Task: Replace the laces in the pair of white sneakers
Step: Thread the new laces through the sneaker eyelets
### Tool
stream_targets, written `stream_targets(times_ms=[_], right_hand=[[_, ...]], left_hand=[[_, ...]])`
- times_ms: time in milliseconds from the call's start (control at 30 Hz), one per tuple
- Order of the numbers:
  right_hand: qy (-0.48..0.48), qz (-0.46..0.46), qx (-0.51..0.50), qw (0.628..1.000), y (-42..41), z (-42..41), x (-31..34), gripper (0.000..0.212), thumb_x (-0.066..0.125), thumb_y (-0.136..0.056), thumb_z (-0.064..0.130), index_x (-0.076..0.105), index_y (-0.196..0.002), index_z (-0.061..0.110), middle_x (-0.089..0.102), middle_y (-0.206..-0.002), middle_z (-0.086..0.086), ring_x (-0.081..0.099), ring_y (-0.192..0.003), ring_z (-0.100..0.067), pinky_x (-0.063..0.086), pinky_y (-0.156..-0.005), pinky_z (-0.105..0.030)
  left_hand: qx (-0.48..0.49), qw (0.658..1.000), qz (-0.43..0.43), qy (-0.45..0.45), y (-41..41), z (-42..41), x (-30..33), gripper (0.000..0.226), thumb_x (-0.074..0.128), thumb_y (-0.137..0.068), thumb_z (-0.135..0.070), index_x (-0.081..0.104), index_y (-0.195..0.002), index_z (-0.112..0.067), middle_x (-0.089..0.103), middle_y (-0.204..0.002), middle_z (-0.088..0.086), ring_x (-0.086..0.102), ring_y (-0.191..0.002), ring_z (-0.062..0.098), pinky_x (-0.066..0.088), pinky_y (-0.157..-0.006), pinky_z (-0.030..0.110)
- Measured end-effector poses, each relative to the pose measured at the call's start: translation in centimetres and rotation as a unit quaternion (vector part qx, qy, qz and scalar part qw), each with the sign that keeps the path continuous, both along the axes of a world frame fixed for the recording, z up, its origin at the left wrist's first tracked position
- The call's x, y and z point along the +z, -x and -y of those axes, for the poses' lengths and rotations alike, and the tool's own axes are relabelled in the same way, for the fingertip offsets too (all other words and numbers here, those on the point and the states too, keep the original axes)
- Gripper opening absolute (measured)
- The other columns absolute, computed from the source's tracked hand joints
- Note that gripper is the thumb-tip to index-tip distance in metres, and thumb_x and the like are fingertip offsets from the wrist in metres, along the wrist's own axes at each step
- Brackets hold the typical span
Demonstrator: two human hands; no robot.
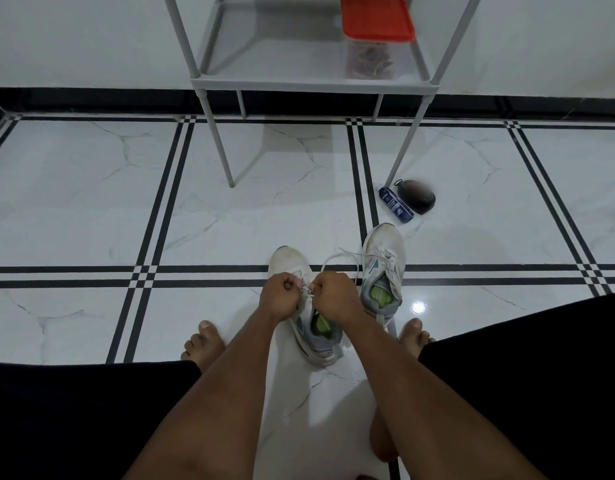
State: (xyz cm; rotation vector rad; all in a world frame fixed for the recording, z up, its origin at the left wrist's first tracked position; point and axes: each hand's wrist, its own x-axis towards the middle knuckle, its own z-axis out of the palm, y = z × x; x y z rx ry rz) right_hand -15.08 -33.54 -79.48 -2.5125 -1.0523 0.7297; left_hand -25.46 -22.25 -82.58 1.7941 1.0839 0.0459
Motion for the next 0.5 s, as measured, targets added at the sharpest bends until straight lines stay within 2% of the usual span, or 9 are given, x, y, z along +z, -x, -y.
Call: stream_targets(times_ms=[100, 200, 300, 367, 433, 500], right_hand=[[-0.004, 0.006, -0.005, 1.000, 0.5, 0.1, -0.1, 0.013, 0.058, -0.085, 0.017, 0.069, -0.077, 0.014, 0.071, -0.081, -0.004, 0.065, -0.079, -0.028, 0.049, -0.068, -0.034], [0.000, 0.018, 0.002, 1.000, 0.9, 0.2, -0.1, 0.011, 0.057, -0.085, 0.021, 0.065, -0.077, 0.020, 0.072, -0.082, -0.002, 0.065, -0.080, -0.027, 0.043, -0.067, -0.031], [-0.009, 0.030, 0.010, 0.999, 0.9, 0.6, -0.5, 0.013, 0.058, -0.089, 0.024, 0.067, -0.079, 0.021, 0.072, -0.082, -0.003, 0.067, -0.080, -0.028, 0.041, -0.066, -0.031], [-0.022, 0.036, 0.007, 0.999, 0.8, 0.8, -0.8, 0.018, 0.056, -0.091, 0.025, 0.072, -0.085, 0.019, 0.074, -0.083, -0.004, 0.068, -0.080, -0.028, 0.045, -0.066, -0.032], [-0.025, 0.031, 0.004, 0.999, 0.7, 0.9, -1.0, 0.020, 0.056, -0.091, 0.025, 0.074, -0.087, 0.019, 0.074, -0.082, -0.003, 0.068, -0.079, -0.027, 0.049, -0.067, -0.033], [-0.029, 0.013, -0.014, 0.999, 0.7, 0.9, -1.2, 0.021, 0.056, -0.091, 0.027, 0.075, -0.088, 0.021, 0.074, -0.080, -0.001, 0.068, -0.077, -0.024, 0.052, -0.068, -0.033]], left_hand=[[-0.043, 0.998, -0.015, -0.033, 0.1, 0.0, 0.5, 0.023, 0.058, -0.094, -0.006, 0.066, -0.077, -0.020, 0.066, -0.080, -0.008, 0.062, -0.079, 0.015, 0.043, -0.066, 0.023], [-0.081, 0.992, -0.038, -0.087, 0.2, 0.1, 0.8, 0.013, 0.059, -0.089, -0.008, 0.063, -0.082, -0.018, 0.065, -0.097, -0.001, 0.063, -0.087, 0.024, 0.044, -0.071, 0.030], [-0.146, 0.974, -0.081, -0.155, -0.2, 0.6, 1.4, 0.015, 0.061, -0.088, -0.014, 0.052, -0.079, -0.021, 0.057, -0.100, 0.001, 0.061, -0.084, 0.029, 0.050, -0.072, 0.038], [-0.178, 0.957, -0.109, -0.200, -0.5, 0.7, 1.8, 0.008, 0.059, -0.092, -0.021, 0.055, -0.086, -0.018, 0.054, -0.103, 0.002, 0.061, -0.086, 0.030, 0.048, -0.070, 0.039], [-0.184, 0.954, -0.120, -0.204, -0.8, 0.6, 1.7, 0.009, 0.060, -0.092, -0.022, 0.058, -0.090, -0.014, 0.055, -0.104, 0.004, 0.061, -0.087, 0.030, 0.046, -0.070, 0.038], [-0.130, 0.976, -0.096, -0.143, -0.8, 0.5, 1.2, 0.008, 0.064, -0.087, -0.015, 0.061, -0.083, -0.008, 0.063, -0.097, 0.009, 0.063, -0.086, 0.031, 0.049, -0.071, 0.038]])
